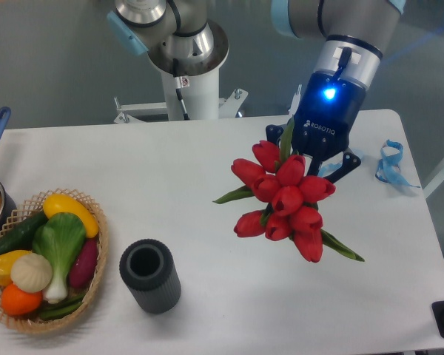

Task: Insert the flowers into the vase
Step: 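Hold the red tulip bunch in the gripper above the table, then carry the tulip bunch over to the black vase, stems down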

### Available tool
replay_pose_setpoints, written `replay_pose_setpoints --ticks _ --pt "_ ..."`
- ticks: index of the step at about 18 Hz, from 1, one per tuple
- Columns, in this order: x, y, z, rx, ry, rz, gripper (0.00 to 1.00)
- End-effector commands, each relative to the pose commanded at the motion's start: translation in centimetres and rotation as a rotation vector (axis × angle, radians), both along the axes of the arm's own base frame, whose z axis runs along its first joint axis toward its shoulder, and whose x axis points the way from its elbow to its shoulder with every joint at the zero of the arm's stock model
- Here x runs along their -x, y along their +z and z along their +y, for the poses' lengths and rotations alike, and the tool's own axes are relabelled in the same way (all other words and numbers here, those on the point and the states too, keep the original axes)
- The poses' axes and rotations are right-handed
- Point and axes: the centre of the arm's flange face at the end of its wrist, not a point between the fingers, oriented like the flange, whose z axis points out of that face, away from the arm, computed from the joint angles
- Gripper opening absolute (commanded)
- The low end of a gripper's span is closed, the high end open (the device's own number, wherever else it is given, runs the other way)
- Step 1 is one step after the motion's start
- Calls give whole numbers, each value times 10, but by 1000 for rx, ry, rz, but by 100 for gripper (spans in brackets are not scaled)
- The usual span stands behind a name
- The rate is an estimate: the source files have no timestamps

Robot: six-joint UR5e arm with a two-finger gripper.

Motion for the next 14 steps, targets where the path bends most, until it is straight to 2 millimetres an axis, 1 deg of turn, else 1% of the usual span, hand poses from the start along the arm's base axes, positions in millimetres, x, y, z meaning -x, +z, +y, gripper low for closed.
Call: replay_pose_setpoints --ticks 2,3,8,10,11,13,14 --pt "-4 -5 3 1 -6 1 26" --pt "-4 -3 6 -2 -9 -1 27" --pt "-9 -11 9 4 -9 -22 27" --pt "-16 -11 19 3 -30 -18 27" --pt "-19 -11 24 -20 -46 13 26" --pt "-31 -13 41 -71 -110 -6 27" --pt "-36 -12 44 -104 -140 -22 26"
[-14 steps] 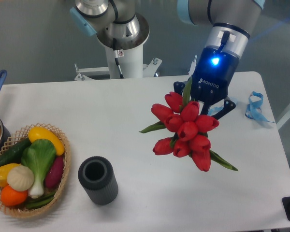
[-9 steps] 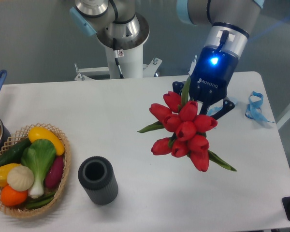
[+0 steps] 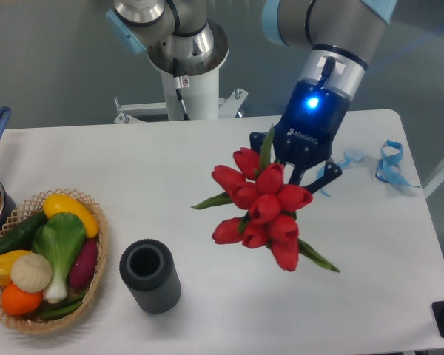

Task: Insert the flowers into the vase
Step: 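Carry the tulip bunch over to the black vase, stems down, then lower the tulip stems into the black vase opening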

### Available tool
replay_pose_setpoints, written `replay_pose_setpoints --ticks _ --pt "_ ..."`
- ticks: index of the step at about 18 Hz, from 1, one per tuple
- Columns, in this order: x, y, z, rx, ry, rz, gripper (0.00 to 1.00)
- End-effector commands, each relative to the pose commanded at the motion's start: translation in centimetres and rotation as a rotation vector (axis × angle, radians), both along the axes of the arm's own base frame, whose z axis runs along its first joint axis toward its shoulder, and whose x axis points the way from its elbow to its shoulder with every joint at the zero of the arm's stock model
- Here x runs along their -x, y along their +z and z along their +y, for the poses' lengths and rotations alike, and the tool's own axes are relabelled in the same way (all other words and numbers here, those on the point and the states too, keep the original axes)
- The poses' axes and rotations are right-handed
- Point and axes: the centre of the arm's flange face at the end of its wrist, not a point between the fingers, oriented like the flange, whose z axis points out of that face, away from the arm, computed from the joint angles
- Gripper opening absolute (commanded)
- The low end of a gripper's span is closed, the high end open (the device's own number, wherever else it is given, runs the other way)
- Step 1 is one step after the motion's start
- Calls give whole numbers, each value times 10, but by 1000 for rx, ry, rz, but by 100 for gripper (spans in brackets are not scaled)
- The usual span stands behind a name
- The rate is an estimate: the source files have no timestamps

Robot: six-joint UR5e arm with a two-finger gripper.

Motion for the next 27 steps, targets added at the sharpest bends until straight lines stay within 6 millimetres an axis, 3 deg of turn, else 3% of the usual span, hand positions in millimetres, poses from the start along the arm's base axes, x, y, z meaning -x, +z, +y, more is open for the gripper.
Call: replay_pose_setpoints --ticks 3,6,10,15,19,27 --pt "-18 -4 17 -88 -106 -64 26" --pt "-29 5 20 -223 -220 -98 26" --pt "-40 -32 36 -419 -384 -163 25" --pt "-75 -47 64 -418 -455 -199 25" --pt "-84 -58 75 -409 -475 -218 25" --pt "-84 -74 86 -399 -484 -238 25"
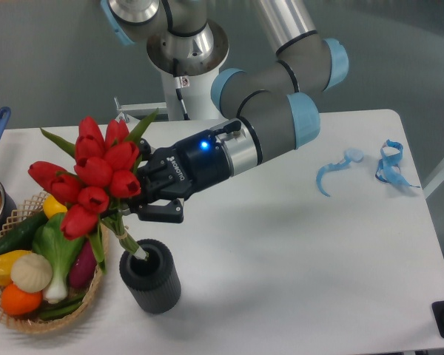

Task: Insert the flowers into the vase
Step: 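Lower the tulip stems into the black vase opening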

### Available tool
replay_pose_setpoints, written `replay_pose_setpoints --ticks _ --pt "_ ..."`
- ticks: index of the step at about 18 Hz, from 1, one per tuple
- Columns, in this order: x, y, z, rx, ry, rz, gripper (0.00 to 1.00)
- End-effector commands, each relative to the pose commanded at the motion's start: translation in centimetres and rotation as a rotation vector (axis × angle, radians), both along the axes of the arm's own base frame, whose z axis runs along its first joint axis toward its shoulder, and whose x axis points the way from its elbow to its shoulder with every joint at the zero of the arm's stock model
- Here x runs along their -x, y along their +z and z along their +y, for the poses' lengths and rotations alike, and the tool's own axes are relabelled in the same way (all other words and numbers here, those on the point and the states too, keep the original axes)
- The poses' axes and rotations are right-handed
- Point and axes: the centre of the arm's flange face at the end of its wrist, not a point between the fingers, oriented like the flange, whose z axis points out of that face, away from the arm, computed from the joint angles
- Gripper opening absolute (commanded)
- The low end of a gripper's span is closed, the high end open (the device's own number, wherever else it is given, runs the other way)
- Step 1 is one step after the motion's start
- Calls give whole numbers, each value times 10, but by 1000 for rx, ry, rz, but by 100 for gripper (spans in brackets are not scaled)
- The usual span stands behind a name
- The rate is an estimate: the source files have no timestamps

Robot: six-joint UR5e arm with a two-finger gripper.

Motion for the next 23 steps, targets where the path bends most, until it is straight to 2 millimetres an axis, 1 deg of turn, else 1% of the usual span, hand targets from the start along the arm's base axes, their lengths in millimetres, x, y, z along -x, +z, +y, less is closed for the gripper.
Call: replay_pose_setpoints --ticks 4,7,10,12,13,14,15,18,20,22,23 --pt "3 -7 0 9 4 -9 25" --pt "6 -17 1 23 6 -23 25" --pt "6 -37 0 47 9 -51 25" --pt "7 -45 0 64 13 -59 26" --pt "7 -57 -1 83 17 -72 26" --pt "10 -63 -5 93 26 -78 25" --pt "15 -65 -7 94 34 -81 26" --pt "26 -79 -11 106 50 -95 25" --pt "29 -86 -10 108 51 -98 25" --pt "32 -101 -8 138 59 -95 25" --pt "33 -105 -7 148 65 -76 25"
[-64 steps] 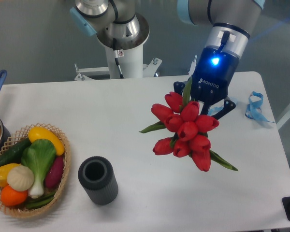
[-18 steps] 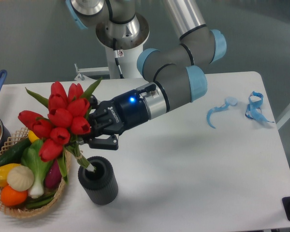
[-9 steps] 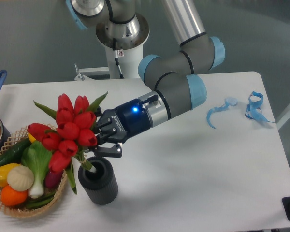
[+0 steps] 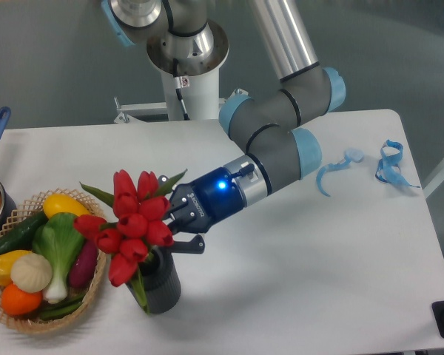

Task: Insert the flowers into the vase
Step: 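Lower the tulip stems into the black vase opening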

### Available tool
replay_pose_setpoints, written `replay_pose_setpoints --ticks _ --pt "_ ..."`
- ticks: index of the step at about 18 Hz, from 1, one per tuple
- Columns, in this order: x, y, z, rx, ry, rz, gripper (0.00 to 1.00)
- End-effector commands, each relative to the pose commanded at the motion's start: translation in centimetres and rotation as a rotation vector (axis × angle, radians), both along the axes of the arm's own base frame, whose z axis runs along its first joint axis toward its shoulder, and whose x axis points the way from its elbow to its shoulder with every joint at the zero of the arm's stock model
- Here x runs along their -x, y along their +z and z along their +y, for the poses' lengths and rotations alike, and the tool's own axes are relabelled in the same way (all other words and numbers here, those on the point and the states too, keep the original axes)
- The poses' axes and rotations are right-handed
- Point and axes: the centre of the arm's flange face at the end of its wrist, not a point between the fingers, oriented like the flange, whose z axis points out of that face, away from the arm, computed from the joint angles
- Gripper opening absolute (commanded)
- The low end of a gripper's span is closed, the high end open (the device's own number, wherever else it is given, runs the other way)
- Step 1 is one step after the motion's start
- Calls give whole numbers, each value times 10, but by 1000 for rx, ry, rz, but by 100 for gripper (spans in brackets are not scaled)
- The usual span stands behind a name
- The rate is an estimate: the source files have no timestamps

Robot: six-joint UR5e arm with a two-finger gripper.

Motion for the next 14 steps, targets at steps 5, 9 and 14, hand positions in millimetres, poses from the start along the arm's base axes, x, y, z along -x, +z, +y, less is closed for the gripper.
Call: replay_pose_setpoints --ticks 5,9,14 --pt "-4 -15 -1 12 -2 -1 26" --pt "-8 -25 -3 29 -3 -12 26" --pt "-6 -43 0 39 -4 3 44"
